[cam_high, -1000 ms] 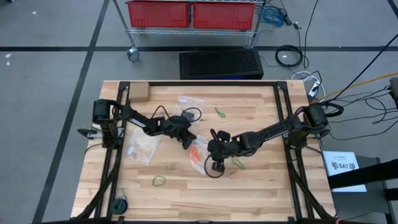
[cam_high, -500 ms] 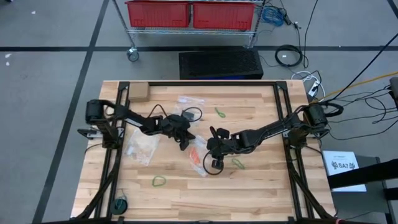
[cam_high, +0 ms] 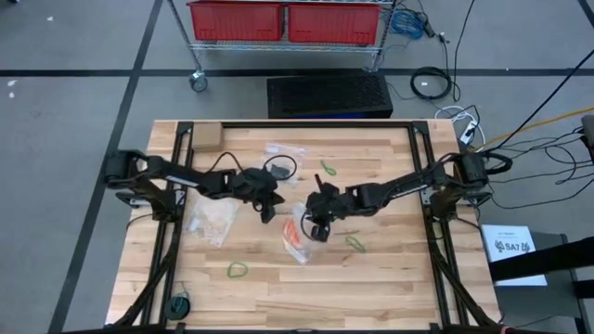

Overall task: Sort rubber bands
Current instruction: Close the right transparent zip bag

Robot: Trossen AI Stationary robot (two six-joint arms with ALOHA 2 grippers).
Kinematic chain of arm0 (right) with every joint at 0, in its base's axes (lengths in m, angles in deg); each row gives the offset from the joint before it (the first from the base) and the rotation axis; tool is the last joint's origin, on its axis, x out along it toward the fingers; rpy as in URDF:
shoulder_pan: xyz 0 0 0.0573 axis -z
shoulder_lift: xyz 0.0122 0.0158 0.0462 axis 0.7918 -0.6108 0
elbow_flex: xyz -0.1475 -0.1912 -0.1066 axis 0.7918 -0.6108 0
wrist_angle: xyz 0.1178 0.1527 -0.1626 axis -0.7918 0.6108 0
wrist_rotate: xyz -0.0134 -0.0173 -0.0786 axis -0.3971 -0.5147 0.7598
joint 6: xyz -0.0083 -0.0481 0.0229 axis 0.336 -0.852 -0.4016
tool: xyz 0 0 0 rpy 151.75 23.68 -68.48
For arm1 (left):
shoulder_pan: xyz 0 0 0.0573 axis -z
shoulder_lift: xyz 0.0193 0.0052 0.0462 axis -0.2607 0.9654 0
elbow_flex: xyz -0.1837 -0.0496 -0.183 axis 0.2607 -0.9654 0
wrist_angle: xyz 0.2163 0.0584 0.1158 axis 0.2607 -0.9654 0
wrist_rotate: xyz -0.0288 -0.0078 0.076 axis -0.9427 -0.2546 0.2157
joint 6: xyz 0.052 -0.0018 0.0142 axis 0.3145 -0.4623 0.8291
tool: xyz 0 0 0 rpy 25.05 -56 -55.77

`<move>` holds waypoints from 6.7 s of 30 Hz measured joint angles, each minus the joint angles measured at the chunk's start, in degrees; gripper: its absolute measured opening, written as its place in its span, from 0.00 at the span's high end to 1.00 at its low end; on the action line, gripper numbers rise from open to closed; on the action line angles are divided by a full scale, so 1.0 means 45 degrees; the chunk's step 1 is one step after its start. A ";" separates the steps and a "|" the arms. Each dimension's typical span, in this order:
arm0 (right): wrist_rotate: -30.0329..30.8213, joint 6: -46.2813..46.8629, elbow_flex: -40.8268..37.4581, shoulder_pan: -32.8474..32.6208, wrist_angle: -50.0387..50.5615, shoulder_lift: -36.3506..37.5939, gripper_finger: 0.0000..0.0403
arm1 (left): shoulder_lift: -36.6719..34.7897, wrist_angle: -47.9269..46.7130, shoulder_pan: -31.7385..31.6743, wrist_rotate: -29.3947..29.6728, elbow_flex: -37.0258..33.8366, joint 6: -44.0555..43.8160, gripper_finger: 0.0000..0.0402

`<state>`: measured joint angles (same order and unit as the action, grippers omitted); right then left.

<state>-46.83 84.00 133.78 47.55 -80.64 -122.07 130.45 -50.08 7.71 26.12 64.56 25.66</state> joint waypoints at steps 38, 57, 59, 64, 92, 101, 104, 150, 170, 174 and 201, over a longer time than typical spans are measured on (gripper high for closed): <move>-0.0368 0.2195 -0.2269 0.1238 -0.5739 -0.2298 0.98 | 0.4440 0.1602 -0.1862 -0.4664 0.1481 -0.2089 0.59; 0.0970 0.1280 -0.2309 0.0598 -0.6871 -0.2283 1.00 | 0.4276 0.1593 -0.1787 -0.5485 0.1438 -0.1774 0.59; 0.0961 0.1280 -0.2309 0.0593 -0.6913 -0.2283 1.00 | 0.4280 0.1594 -0.1735 -0.5498 0.1438 -0.1717 0.61; 0.0942 0.1229 -0.2309 0.0551 -0.6909 -0.2171 1.00 | 0.4280 0.1564 -0.1676 -0.5651 0.1438 -0.1179 0.74; -0.2036 0.0943 -0.2280 0.1818 -0.3623 0.1235 0.70 | 0.4329 0.3429 -0.0156 -0.2944 0.1394 0.2085 1.00; -0.3122 0.0576 -0.2285 0.2173 -0.5093 0.0391 0.69 | 0.4319 0.3716 -0.0073 -0.2546 0.1418 0.2569 1.00; -0.2667 0.0346 -0.2285 0.2021 -0.5153 0.0355 0.69 | 0.4310 0.3803 -0.0073 -0.2546 0.1418 0.2881 1.00; -0.2446 -0.0007 -0.1051 0.2041 -0.2917 -0.0908 0.99 | 0.4287 0.3842 -0.0073 -0.2498 0.1557 0.3294 1.00; -0.2058 -0.0389 -0.1076 0.1199 -0.1914 0.0087 0.99 | 0.4276 0.5451 -0.0532 -0.5965 0.1554 0.1688 0.82; -0.1650 -0.0455 -0.1051 0.0991 -0.1699 0.0203 0.99 | 0.4276 0.5751 -0.0744 -0.6832 0.1549 0.1100 0.82; -0.0961 -0.0350 -0.1051 0.0885 -0.0695 0.0506 0.99 | 0.4276 0.5799 -0.0932 -0.4582 0.1554 0.0844 1.00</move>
<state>-51.16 82.42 129.05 51.53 -83.76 -119.80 149.69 -23.98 3.52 5.50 71.56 29.46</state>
